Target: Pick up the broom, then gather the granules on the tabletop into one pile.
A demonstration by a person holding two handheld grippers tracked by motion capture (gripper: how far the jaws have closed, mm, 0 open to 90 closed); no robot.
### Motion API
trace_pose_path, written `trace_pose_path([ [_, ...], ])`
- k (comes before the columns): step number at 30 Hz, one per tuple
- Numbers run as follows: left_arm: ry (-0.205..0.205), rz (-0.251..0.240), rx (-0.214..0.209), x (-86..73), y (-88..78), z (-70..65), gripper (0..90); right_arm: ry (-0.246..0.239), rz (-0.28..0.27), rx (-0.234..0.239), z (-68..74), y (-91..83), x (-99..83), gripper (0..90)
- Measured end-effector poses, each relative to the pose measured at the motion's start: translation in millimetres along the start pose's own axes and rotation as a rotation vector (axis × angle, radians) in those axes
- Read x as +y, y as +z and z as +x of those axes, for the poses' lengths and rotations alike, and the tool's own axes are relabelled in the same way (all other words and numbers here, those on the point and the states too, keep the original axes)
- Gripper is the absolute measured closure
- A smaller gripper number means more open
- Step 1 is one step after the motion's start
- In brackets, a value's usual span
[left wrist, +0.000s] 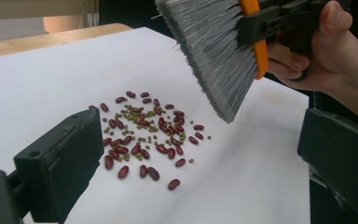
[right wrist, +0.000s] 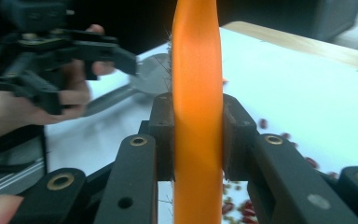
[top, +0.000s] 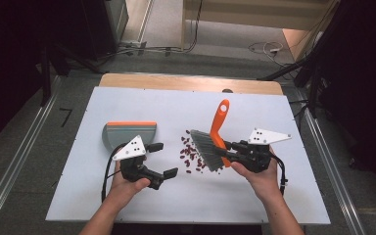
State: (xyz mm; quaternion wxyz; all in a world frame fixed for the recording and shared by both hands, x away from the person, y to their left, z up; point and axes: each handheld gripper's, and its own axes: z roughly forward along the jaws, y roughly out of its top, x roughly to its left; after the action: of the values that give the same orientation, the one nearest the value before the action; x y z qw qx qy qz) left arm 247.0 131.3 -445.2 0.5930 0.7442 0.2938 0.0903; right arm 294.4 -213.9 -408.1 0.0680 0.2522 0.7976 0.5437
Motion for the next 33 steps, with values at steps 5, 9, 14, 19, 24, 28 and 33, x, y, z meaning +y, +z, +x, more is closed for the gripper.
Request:
trace_pose_path([
  [5, -0.006, -0.019, 0.037, -1.7, -9.6, 4.3, 0.0, 0.016, 0.005, -0.046, -4.1, -2.8, -0.8, 69.1],
  [9, -0.009, -0.035, 0.068, -2.5, -17.6, 9.1, 0.0, 0.041, 0.012, -0.087, -8.6, -5.1, -2.2, 69.1],
  [14, -0.010, -0.044, 0.091, -4.9, -26.2, 15.6, 0.0, 0.068, 0.030, -0.156, -14.0, -7.6, -3.9, 69.1],
  [19, 0.010, -0.054, 0.112, -6.1, -35.5, 18.6, 0.0, 0.079, 0.044, -0.208, -20.8, -10.3, -7.3, 69.1],
  [24, 0.002, -0.062, 0.134, -9.5, -44.9, 23.6, 0.0, 0.094, 0.062, -0.262, -29.1, -14.8, -10.6, 69.1],
  [28, 0.004, -0.059, 0.155, -12.6, -51.5, 28.2, 0.0, 0.147, 0.067, -0.270, -33.9, -17.6, -9.3, 69.1],
  [33, -0.020, -0.073, 0.178, -14.5, -57.3, 33.6, 0.0, 0.133, 0.101, -0.309, -36.6, -19.6, -3.8, 69.1],
])
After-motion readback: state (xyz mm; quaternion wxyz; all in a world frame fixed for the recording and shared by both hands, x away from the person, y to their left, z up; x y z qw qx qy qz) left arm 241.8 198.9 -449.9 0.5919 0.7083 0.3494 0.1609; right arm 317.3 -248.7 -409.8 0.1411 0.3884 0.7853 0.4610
